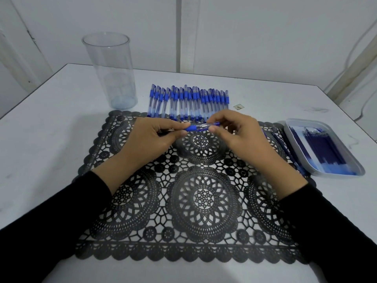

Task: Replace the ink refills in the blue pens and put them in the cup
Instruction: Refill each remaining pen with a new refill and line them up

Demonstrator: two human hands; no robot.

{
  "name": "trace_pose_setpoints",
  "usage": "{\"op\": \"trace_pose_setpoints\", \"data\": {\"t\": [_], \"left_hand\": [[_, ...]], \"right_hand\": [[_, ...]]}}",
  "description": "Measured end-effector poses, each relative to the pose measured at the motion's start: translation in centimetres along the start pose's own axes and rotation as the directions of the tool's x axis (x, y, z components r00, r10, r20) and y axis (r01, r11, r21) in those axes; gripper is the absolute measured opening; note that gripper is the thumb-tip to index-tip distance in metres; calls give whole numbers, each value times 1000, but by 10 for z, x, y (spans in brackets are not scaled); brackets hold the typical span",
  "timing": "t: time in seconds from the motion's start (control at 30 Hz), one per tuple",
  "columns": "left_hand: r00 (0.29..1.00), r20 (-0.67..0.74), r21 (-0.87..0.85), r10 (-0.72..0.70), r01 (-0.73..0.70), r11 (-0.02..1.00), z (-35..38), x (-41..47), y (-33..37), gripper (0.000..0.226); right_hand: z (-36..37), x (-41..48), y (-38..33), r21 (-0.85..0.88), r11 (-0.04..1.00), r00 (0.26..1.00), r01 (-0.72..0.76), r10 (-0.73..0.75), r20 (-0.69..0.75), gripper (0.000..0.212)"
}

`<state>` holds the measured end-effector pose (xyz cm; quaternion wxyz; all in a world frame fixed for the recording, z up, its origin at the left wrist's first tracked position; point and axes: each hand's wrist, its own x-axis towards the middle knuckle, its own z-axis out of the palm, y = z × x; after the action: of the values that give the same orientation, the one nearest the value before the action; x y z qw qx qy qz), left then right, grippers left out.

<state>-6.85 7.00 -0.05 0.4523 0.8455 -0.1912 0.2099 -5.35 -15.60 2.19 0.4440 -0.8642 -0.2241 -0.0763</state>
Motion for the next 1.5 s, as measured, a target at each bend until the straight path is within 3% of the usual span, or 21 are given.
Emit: {"op": "trace_pose_setpoints", "data": {"t": [0.53,0.63,0.73,0.87,1.03,1.17,1.27,1.5], "left_hand": [[999,-46,-74,-22,19,997,9,1,7,25],[996,-80,-98,-41,33,995,13,2,8,26],[998,-51,-103,-27,22,994,14,4,13,27],[996,77,-108,37,-28,994,15,10,21,26],[989,149,64,-5,-5,998,22,19,13,39],[979,203,301,7,-69,951,38,27,10,53],[968,246,450,-44,-74,890,51,33,10,55],[925,344,568,-161,-68,820,74,56,13,58]], "right_hand": [[6,-2,-12,216,976,996,-41,56,-66,13],[4,-2,-15,407,910,985,-86,139,-104,22],[4,-1,-21,633,765,959,-119,255,-127,21],[-8,3,-24,700,706,932,-107,317,-177,17],[-36,1,-22,531,837,927,-130,293,-236,19],[-52,-4,-15,320,925,943,-205,274,-187,22],[-62,-6,-5,199,954,951,-224,259,-169,23],[-72,-12,26,-93,959,957,-267,253,-138,24]]}}
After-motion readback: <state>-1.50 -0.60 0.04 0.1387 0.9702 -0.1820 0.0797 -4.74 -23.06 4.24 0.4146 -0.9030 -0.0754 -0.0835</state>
